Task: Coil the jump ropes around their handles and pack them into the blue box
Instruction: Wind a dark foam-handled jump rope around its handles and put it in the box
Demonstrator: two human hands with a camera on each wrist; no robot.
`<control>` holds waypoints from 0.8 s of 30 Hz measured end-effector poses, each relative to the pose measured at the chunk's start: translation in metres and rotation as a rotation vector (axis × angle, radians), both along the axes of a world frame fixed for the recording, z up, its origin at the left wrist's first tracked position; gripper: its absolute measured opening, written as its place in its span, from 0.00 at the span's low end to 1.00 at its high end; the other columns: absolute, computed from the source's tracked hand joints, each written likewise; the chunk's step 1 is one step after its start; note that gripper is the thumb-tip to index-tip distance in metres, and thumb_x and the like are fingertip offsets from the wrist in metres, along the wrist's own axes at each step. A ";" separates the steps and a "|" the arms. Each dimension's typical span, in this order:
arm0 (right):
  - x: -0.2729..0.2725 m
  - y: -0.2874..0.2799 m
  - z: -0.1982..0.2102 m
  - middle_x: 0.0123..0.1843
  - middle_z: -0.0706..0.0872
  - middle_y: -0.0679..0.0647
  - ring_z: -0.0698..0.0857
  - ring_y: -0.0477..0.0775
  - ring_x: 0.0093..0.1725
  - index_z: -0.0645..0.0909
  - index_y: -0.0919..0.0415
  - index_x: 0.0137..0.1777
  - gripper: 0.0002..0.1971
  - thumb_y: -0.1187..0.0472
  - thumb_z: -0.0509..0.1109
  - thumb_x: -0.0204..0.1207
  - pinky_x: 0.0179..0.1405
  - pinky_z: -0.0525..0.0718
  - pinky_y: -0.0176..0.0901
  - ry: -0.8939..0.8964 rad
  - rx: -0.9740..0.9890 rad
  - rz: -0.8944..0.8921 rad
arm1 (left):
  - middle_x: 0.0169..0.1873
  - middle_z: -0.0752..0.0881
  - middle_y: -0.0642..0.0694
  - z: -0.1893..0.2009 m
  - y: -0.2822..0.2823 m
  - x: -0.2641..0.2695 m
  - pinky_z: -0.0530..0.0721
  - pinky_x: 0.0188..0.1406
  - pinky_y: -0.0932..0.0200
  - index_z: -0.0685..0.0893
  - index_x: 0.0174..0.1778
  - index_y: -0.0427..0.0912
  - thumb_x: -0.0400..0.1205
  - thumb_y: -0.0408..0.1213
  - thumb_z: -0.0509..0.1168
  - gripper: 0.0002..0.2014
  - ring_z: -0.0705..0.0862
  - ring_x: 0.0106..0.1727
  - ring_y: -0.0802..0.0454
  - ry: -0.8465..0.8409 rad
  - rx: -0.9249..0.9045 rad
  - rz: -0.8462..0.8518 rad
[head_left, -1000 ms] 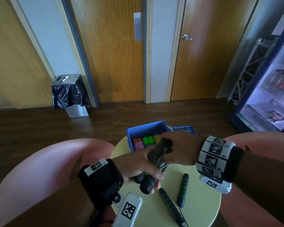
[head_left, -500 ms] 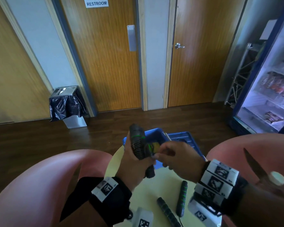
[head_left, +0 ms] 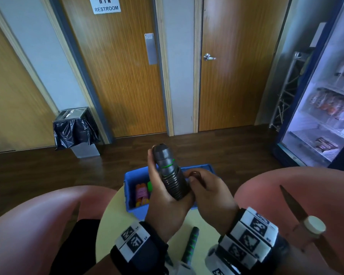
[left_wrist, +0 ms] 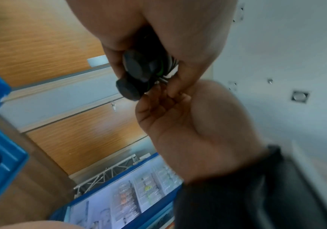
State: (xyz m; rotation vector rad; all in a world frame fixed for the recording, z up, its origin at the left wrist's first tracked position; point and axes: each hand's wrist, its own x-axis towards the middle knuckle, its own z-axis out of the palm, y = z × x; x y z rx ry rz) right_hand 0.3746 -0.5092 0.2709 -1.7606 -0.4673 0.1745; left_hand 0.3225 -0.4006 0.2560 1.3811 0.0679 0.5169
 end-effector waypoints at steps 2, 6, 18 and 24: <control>0.009 -0.021 -0.001 0.42 0.92 0.54 0.90 0.52 0.41 0.88 0.54 0.55 0.11 0.63 0.63 0.86 0.44 0.89 0.46 0.087 0.120 0.141 | 0.46 0.87 0.34 0.000 -0.010 0.006 0.84 0.29 0.48 0.55 0.82 0.66 0.67 0.15 0.76 0.59 0.86 0.36 0.38 0.022 -0.131 -0.028; 0.023 -0.055 -0.006 0.45 0.91 0.54 0.89 0.54 0.43 0.87 0.56 0.59 0.14 0.55 0.71 0.75 0.48 0.89 0.54 0.143 0.225 0.283 | 0.45 0.82 0.32 -0.001 -0.029 0.021 0.81 0.29 0.50 0.68 0.77 0.47 0.63 0.23 0.75 0.45 0.83 0.37 0.38 0.080 -0.356 -0.142; 0.046 -0.095 0.005 0.34 0.90 0.37 0.86 0.32 0.36 0.88 0.50 0.44 0.12 0.69 0.71 0.80 0.38 0.81 0.25 0.095 0.262 0.130 | 0.52 0.85 0.31 -0.007 -0.079 0.030 0.87 0.53 0.44 0.84 0.63 0.35 0.70 0.36 0.80 0.26 0.87 0.52 0.38 -0.047 -0.702 -0.307; 0.043 -0.104 0.005 0.52 0.80 0.35 0.79 0.29 0.57 0.74 0.56 0.79 0.22 0.52 0.61 0.86 0.51 0.69 0.17 -0.336 -0.134 0.143 | 0.56 0.84 0.28 -0.004 -0.088 0.034 0.83 0.60 0.42 0.80 0.65 0.30 0.60 0.37 0.85 0.38 0.85 0.57 0.36 0.018 -0.637 -0.160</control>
